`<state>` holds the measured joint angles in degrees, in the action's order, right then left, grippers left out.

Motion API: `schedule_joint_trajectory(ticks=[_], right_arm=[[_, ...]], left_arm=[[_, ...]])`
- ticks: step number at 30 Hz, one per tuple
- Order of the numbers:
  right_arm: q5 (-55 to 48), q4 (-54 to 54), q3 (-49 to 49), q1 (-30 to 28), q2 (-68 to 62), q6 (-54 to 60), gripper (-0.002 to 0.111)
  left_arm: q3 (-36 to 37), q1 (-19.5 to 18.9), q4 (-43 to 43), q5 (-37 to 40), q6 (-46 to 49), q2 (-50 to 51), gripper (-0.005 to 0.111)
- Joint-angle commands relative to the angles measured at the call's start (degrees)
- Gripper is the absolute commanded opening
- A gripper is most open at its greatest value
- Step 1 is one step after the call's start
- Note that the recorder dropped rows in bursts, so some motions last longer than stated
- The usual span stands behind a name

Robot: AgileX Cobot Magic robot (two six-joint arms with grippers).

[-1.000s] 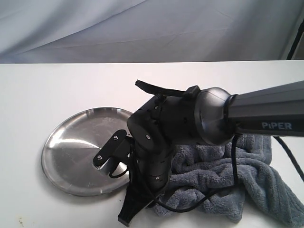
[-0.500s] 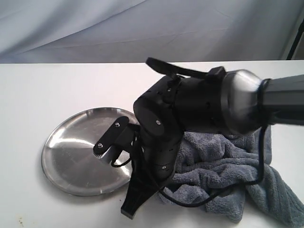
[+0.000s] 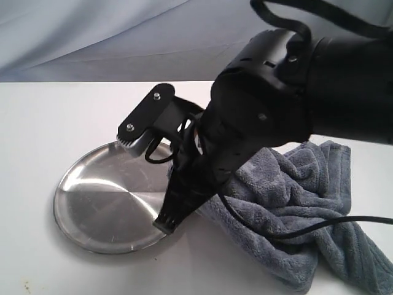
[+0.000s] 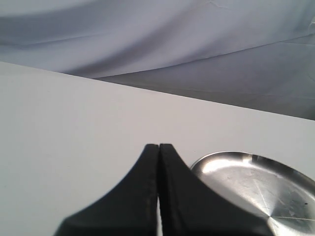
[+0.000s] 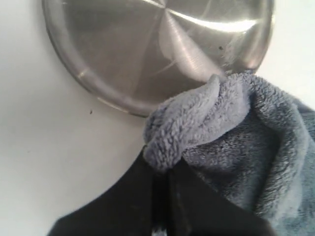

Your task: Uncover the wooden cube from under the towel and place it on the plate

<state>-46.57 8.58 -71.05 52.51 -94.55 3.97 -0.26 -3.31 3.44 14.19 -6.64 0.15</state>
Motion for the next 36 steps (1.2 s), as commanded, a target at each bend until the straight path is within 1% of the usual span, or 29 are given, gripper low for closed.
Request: schedule_joint_trajectory(ticks=[1, 5, 14, 18, 21, 26, 36], right_arm=[[1.0, 6.7, 0.3, 0.1, 2.2, -4.3, 0.0], [0.3, 11.7, 0.3, 0.1, 2.3, -7.7, 0.0], [-1.0, 14.7, 0.3, 0.0, 4.4, -9.7, 0.0], [-1.0, 18.5, 0.3, 0.0, 6.6, -12.3, 0.0], [-1.0, 18.3, 0.3, -1.9, 7.8, -13.2, 0.0], [-1.1, 16.7, 0.3, -7.1, 8.6, -13.2, 0.0], [-1.8, 16.3, 0.3, -14.4, 8.7, -12.4, 0.0]], left_arm=[[0.3, -0.1, 0.3, -0.5, -0.2, -0.2, 0.0], [0.3, -0.1, 0.3, -0.5, -0.2, -0.2, 0.0], [0.3, -0.1, 0.3, -0.5, -0.2, -0.2, 0.0], [0.3, -0.1, 0.3, -0.5, -0.2, -0.2, 0.0], [0.3, -0.1, 0.3, -0.5, -0.2, -0.2, 0.0], [0.3, -0.1, 0.3, -0.5, -0.2, -0.2, 0.0], [0.3, -0.1, 0.3, -0.5, -0.2, -0.2, 0.0]])
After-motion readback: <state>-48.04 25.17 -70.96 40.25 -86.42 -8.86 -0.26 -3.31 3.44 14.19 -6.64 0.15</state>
